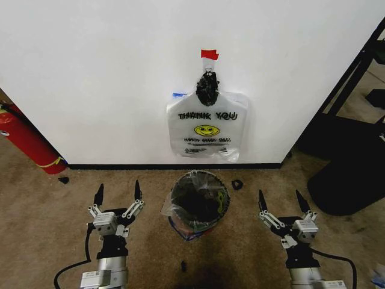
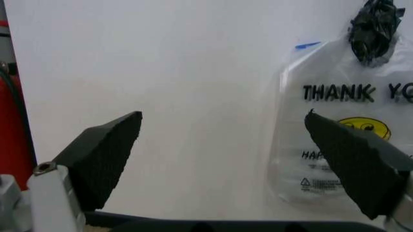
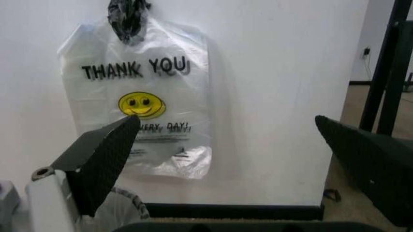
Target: Pick up the garbage bag from the wall and place it over the trash bin.
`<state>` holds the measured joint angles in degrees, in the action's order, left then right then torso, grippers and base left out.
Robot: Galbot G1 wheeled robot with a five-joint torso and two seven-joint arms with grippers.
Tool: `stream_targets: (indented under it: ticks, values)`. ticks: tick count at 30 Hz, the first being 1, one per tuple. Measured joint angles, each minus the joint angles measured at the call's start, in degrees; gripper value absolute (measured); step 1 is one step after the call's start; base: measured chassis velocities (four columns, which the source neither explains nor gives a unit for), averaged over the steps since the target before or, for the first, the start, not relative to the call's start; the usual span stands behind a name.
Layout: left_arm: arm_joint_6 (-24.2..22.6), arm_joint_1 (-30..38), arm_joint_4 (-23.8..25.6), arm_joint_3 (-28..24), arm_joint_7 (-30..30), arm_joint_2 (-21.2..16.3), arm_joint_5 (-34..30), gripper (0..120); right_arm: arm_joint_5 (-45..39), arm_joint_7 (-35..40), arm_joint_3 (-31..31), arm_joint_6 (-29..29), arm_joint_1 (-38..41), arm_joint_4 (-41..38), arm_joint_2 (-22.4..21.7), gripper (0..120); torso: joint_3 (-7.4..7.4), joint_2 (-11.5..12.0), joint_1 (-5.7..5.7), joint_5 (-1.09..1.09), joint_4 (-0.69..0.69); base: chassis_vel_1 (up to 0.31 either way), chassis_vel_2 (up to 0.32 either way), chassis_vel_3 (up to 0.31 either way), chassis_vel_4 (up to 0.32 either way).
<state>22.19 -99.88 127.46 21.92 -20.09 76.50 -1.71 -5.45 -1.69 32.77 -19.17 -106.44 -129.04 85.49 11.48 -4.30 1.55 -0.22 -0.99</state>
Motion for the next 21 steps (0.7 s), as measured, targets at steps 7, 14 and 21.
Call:
stream_targets:
  ticks: [7,14,21]
  values:
    - [0.02,0.24,-0.43,-0.12,-0.02,-0.02,-0.11,99,0.06,-0.28,-0.13,-0.43,0.05,0.11,0.33,100,0.00,0.00,0.00,0.00,0.00,0.000,0.000,0.000,0.000]
    - [0.19,0.20,-0.79,-0.35,-0.14,-0.04,-0.12,99,0.08,-0.51,-0.13,-0.82,-0.05,0.44,0.38,100,0.00,0.00,0.00,0.00,0.00,0.000,0.000,0.000,0.000]
    - [0.24,0.20,-0.86,-0.21,-0.27,-0.30,-0.12,99,0.26,-0.70,-0.41,-0.82,0.11,0.85,0.45,100,0.00,0.00,0.00,0.00,0.00,0.000,0.000,0.000,0.000]
